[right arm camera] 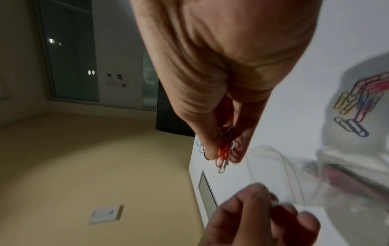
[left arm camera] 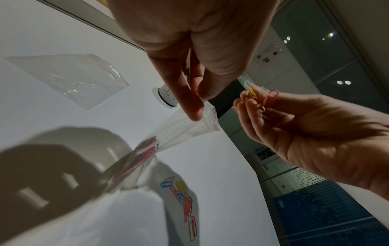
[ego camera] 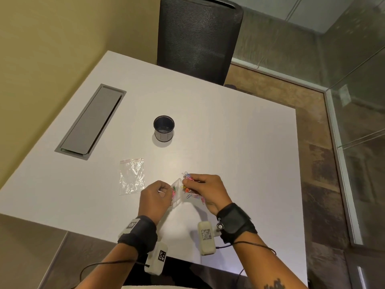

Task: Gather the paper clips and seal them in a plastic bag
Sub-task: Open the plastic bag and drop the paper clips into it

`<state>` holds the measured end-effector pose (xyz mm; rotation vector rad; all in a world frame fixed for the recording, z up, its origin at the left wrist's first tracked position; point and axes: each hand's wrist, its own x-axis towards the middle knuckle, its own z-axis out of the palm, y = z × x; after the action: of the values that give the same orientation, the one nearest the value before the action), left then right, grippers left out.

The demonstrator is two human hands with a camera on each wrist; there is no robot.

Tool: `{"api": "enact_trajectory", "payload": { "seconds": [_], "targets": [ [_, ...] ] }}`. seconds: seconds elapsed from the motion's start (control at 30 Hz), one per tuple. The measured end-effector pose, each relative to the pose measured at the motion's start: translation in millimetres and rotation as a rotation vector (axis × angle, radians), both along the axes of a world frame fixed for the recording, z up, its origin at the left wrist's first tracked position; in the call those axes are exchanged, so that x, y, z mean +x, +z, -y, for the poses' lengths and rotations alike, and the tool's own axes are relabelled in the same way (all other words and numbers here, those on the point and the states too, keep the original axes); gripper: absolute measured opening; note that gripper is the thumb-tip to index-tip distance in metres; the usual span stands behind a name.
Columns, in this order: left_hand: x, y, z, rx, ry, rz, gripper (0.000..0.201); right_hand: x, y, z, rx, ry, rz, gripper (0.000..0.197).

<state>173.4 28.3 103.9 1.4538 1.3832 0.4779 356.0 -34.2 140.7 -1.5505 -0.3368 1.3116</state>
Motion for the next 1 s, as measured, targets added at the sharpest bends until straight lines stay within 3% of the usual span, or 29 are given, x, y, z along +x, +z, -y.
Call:
{"api": "enact_trajectory", "payload": {
  "seconds": [0.23,0.73,1.0],
  "targets": [
    [2,3,3,-0.031,0.024,0.003,0.016,-32,-25,-12,-0.062,0.032,0.299,0.005],
    [10,18,1,-0.134,0.114,0.029,0.016,-54,-44,-11,-0.059,-0.039,0.662,0.020],
    [12,17,-3,-0.147,0.170,0.064,0.015,-56,-44,-5,-0.025,-0.004,0.648,0.019]
  ]
}}
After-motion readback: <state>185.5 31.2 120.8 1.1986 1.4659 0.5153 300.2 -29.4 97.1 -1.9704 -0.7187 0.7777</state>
